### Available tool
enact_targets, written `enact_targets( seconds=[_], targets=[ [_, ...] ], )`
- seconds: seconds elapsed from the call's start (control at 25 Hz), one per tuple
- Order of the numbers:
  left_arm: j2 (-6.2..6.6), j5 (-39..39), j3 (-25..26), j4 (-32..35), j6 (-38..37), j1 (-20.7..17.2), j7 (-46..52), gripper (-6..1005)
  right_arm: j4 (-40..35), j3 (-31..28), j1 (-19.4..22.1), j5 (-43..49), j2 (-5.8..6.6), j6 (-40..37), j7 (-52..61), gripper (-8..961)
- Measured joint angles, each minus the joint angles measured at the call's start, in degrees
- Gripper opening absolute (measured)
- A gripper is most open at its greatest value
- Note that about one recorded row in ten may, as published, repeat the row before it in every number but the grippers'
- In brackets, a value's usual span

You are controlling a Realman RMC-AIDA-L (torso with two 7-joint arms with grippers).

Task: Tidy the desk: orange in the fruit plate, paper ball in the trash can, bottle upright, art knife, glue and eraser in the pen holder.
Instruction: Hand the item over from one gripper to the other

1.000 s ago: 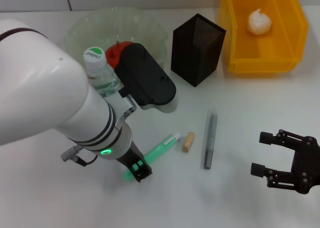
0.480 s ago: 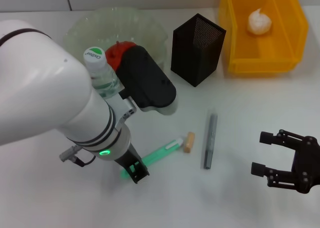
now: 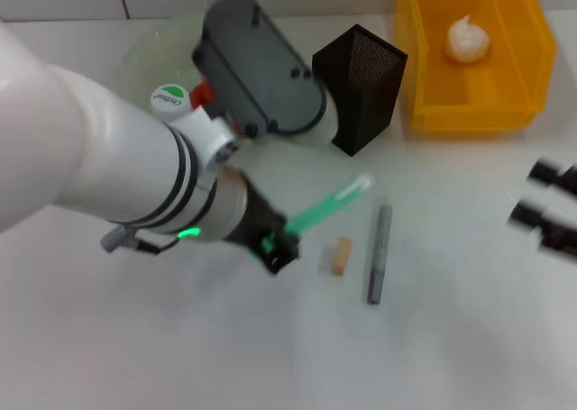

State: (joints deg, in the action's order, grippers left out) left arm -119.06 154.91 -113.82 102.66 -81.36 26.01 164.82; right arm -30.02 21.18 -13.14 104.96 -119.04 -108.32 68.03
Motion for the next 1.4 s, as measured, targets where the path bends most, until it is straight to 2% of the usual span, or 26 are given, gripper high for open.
enact_targets(
  seconds=[0.04,0.12,0.2,0.28,0.4,0.6,0.92,1.16,1.4],
  targets=[
    [0.0,0.0,0.0,0.0,0.0,0.0,0.0,191,0.0,0.0,0.0,0.0,0.0,0.0,0.0,829],
    [-0.02,3.01,-2.6,2.67,5.6,-2.1,-0.09,191,4.31,-5.04,-0.51,-1.17,-0.03,-2.87,1.41,828],
    [-0.05,7.74,-6.52,3.47,12.78,-4.77,-0.09,191,12.52,-8.7,-0.78,-3.5,-0.21,-4.6,1.04,828],
    [-0.06,9.1,-7.67,3.42,14.93,-5.6,-0.08,191,14.24,-8.97,-0.79,-3.78,-0.32,-4.43,0.35,828],
    [0.03,10.53,-9.46,3.01,22.52,-8.15,-0.53,191,22.86,-9.95,-1.73,-4.84,-0.43,0.26,-3.88,828],
    [0.06,10.57,-10.19,3.01,25.55,-9.26,-1.95,191,27.25,-9.85,-4.68,-5.26,-0.46,5.67,-4.16,828],
    [0.07,10.68,-12.15,2.74,26.91,-9.56,-2.25,190,30.04,-9.26,-8.95,-4.9,-0.6,10.53,-4.35,828],
    [-0.01,10.68,-12.73,2.02,27.49,-9.3,-2.78,190,30.28,-5.05,-11.92,-4.67,-0.4,13.76,-2.31,828],
    [-0.03,10.66,-12.61,1.91,27.53,-9.08,-2.78,190,29.98,-2.38,-13.35,-4.62,-0.46,15.84,0.05,616]
  ],
)
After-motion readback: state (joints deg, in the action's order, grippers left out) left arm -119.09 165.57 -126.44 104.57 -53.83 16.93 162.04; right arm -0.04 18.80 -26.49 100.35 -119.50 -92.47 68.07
